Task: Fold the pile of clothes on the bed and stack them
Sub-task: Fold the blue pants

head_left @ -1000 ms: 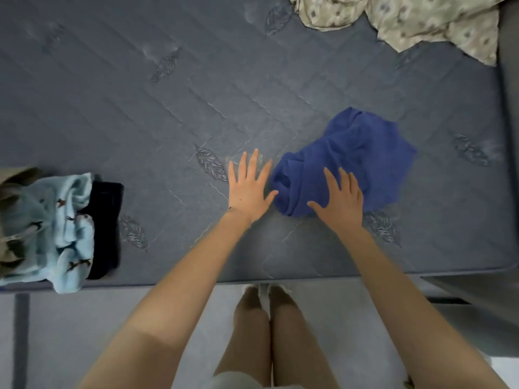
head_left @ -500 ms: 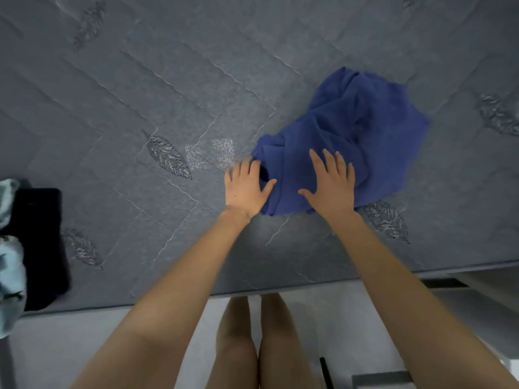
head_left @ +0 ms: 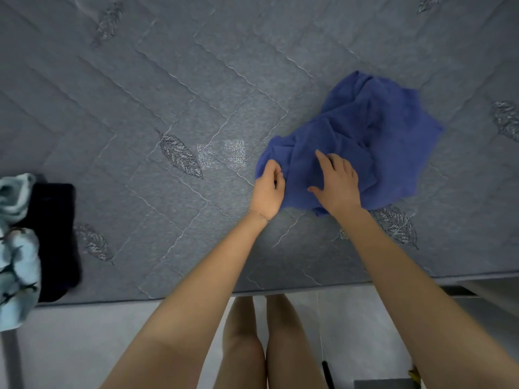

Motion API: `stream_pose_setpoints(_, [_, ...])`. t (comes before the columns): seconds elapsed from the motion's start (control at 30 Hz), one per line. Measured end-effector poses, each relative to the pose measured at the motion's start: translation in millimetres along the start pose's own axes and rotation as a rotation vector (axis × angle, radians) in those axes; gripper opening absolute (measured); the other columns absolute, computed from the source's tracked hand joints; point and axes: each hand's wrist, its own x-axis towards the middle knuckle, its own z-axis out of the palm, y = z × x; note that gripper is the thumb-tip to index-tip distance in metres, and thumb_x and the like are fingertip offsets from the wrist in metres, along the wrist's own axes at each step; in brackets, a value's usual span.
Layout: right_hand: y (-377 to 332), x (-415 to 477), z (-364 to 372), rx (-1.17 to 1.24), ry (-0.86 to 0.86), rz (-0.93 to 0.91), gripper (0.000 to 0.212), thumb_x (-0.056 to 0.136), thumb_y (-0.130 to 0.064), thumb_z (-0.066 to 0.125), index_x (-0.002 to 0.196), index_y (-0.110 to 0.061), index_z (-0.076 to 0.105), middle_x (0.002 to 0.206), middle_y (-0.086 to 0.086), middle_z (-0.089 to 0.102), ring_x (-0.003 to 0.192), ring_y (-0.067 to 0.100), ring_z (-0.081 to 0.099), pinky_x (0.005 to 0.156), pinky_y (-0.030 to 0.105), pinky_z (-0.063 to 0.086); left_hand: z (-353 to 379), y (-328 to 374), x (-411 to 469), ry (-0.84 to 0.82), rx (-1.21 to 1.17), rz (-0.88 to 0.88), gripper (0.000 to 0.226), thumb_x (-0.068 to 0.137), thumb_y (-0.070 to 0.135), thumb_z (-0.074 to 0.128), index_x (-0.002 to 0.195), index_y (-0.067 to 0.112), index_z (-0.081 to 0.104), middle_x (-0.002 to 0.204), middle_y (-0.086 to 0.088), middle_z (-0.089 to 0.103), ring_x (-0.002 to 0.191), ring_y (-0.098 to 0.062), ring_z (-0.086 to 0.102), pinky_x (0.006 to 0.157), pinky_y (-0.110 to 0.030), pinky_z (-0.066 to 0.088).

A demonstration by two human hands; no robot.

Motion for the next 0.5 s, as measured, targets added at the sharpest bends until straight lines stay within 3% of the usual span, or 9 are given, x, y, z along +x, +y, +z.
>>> stream_pose_setpoints(0.1, [-16,-5,-10,-0.002,0.036,-0.052,0.077,0.082,-0.022,0.072,0.15,-0.017,0.038,0.15,0.019,0.037,0.137,0.041,0.034,0.11,0.053,0.03,-22,18,-11,0.11,-0.117,-0.004,0.013,0.102,0.005,0.04,0.091,0.012,0.04,0.067,0.007,0.038,0.056,-0.005,0.034,0.057,-0.02,0.032])
stream_pose_setpoints(0.17, [-33,-7,-21,0.016,0.013,-0.078,0.062,0.083,-0.017,0.069,0.141,-0.014,0.048,0.149,0.017,0.039,0.138,0.039,0.033,0.112,0.051,0.026,-44,36,-20,0.148,-0.144,0.006,0.013,0.102,0.005,0.039,0.091,0.011,0.04,0.068,0.005,0.039,0.056,-0.004,0.034,0.058,-0.017,0.033])
stream_pose_setpoints(0.23, [-52,-12,-33,0.026,0.035,-0.138,0.042,0.082,-0.011,0.066,0.123,-0.009,0.061,0.137,0.016,0.052,0.129,0.038,0.043,0.109,0.05,0.031,-68,52,-29,0.182,-0.128,0.035,0.013,0.102,0.006,0.04,0.091,0.012,0.041,0.07,-0.002,0.042,0.059,-0.007,0.032,0.059,-0.024,0.032])
stream_pose_setpoints(0.37, [-100,-35,-64,0.072,0.031,-0.151,0.012,0.083,-0.008,0.056,0.09,-0.003,0.063,0.09,0.019,0.067,0.085,0.038,0.058,0.073,0.042,0.042,-121,74,-49,0.305,-0.089,0.077,0.011,0.101,0.009,0.043,0.09,0.006,0.047,0.07,-0.008,0.049,0.062,-0.019,0.042,0.064,-0.034,0.037])
stream_pose_setpoints(0.5, [-157,-70,-87,0.165,-0.005,-0.158,0.009,0.092,-0.011,0.05,0.096,-0.004,0.054,0.088,0.018,0.065,0.08,0.037,0.059,0.061,0.038,0.037,-182,90,-74,0.435,-0.071,0.087,0.011,0.1,0.008,0.045,0.095,0.0,0.05,0.074,-0.006,0.052,0.067,-0.023,0.046,0.068,-0.036,0.037])
